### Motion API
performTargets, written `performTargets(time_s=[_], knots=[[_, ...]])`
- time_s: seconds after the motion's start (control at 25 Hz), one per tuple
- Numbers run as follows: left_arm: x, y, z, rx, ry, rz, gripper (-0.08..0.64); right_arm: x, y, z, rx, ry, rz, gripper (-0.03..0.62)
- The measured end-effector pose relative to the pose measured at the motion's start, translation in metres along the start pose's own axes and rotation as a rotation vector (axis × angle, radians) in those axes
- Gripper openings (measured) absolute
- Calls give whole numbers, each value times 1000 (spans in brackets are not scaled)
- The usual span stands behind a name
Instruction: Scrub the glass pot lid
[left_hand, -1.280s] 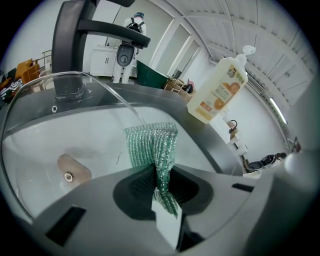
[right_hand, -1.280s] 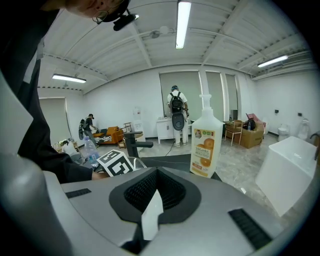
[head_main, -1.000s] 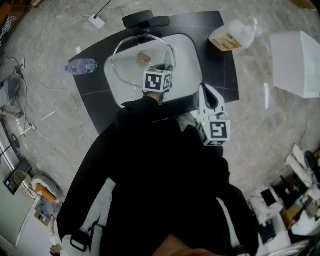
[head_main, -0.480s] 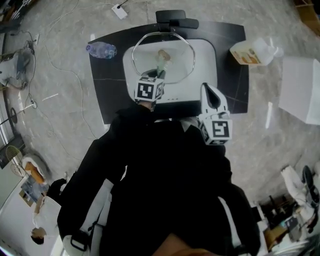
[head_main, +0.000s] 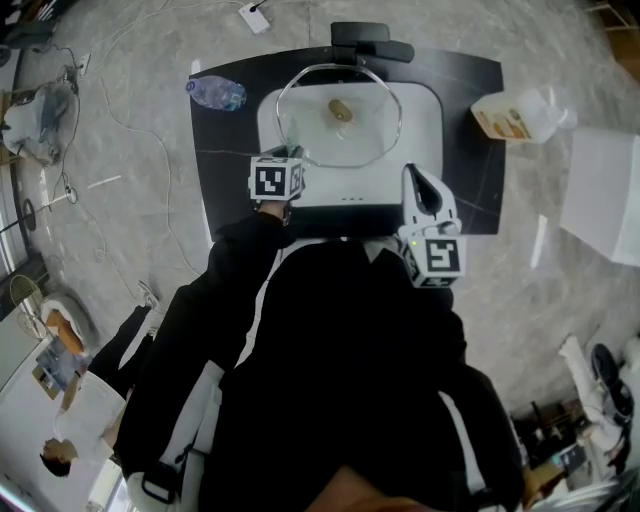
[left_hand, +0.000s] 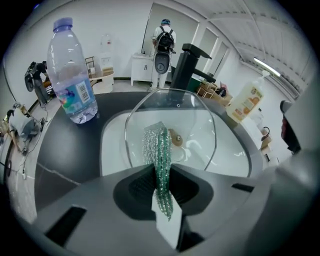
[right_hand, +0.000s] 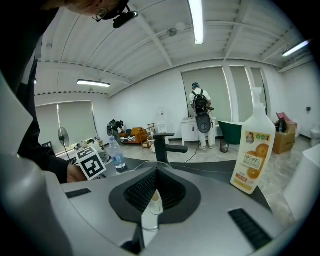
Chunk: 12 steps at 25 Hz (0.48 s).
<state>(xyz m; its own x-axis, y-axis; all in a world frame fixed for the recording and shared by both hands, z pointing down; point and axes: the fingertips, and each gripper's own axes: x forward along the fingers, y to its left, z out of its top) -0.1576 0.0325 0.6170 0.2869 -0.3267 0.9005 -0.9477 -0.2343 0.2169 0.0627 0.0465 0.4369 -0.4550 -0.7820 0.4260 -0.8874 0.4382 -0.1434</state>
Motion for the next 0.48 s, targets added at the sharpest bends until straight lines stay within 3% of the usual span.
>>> performTargets(time_s=[0.12, 0.48], knots=[[9, 11, -8, -8, 43, 38, 58, 1, -2, 0, 11, 2, -5, -8], [45, 17, -27, -52, 132, 51, 58, -7, -21, -12, 4, 10, -52, -8]])
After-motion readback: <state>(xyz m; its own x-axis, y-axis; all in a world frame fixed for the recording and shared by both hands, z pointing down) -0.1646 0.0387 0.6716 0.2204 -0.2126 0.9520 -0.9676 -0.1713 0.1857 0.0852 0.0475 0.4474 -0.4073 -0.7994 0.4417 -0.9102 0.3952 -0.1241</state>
